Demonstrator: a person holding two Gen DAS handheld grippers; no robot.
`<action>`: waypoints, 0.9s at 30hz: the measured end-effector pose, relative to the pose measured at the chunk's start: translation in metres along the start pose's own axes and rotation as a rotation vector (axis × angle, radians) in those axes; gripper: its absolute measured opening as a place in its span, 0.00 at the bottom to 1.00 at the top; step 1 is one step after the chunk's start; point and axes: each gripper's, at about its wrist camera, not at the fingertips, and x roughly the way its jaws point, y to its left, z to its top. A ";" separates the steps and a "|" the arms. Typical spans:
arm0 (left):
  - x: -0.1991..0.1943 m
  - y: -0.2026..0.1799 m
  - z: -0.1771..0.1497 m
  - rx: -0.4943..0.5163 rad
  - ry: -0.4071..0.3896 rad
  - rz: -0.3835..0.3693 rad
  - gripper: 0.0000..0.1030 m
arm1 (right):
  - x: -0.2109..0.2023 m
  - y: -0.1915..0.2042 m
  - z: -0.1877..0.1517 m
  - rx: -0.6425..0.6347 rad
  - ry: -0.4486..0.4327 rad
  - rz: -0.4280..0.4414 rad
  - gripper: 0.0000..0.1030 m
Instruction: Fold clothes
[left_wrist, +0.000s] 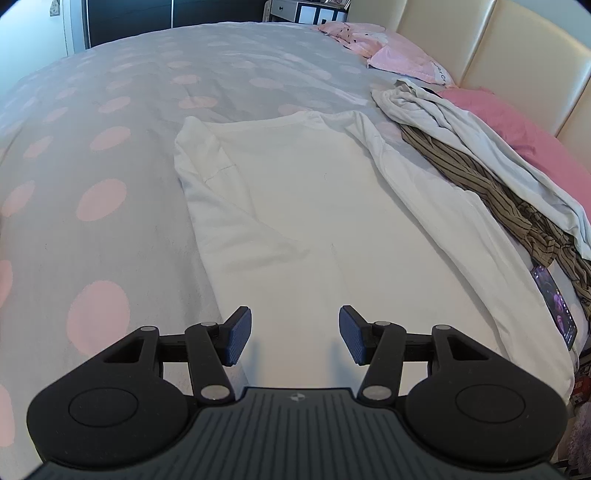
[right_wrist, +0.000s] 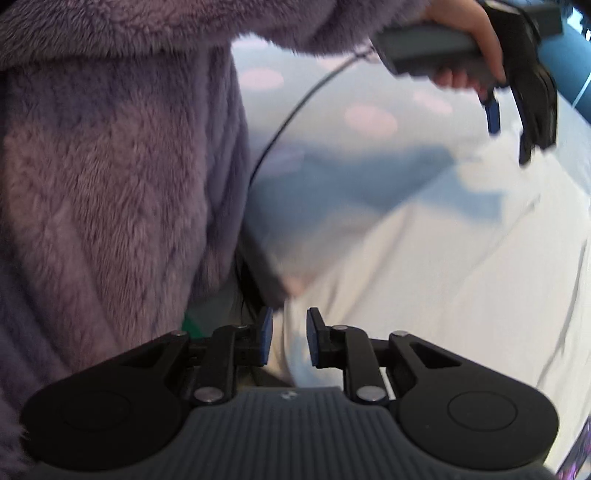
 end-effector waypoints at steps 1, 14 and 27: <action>0.000 0.000 0.000 -0.001 0.002 -0.001 0.49 | 0.005 0.001 0.003 -0.007 -0.003 0.006 0.21; 0.001 0.007 0.000 -0.007 0.006 -0.016 0.49 | 0.061 0.020 0.023 -0.163 0.132 -0.048 0.16; 0.001 0.008 -0.002 -0.014 0.016 -0.018 0.49 | 0.043 0.025 0.036 -0.131 0.143 0.142 0.28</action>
